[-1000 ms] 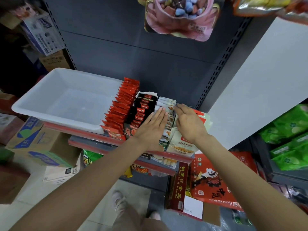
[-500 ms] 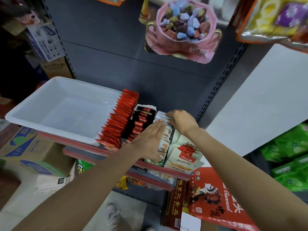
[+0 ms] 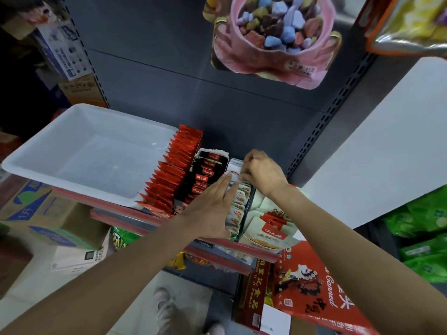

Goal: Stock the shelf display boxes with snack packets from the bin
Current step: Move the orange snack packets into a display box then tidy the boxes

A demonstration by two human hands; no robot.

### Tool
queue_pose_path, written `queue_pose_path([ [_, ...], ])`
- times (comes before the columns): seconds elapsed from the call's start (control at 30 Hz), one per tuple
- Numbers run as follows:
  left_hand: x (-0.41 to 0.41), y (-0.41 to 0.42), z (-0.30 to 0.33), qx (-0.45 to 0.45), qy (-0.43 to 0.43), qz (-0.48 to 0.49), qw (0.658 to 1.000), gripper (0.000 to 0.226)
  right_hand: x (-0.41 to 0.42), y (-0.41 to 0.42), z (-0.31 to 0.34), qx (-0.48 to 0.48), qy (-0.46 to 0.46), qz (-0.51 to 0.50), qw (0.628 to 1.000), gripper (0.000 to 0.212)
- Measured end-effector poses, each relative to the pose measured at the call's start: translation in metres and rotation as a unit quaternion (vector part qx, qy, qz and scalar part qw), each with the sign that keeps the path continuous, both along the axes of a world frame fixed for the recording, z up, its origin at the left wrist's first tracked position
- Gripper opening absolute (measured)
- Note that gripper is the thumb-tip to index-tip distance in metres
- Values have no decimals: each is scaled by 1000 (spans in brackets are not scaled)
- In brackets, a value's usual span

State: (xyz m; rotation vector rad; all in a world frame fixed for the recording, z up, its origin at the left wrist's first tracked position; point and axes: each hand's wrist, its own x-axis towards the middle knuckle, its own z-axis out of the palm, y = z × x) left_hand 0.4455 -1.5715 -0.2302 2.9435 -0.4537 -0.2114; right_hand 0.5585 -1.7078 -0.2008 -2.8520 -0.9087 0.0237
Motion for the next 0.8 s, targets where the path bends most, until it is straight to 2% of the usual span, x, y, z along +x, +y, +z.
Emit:
queue_pose_path([
  [0.27,2,-2,-2,-21,13,3,1000,115,4,5,-3,-25,14,3,1000,25],
  [0.8,0,-6,-2,-19,13,12,1000,115,4,1,-24,-5,15,-10,1000,13],
])
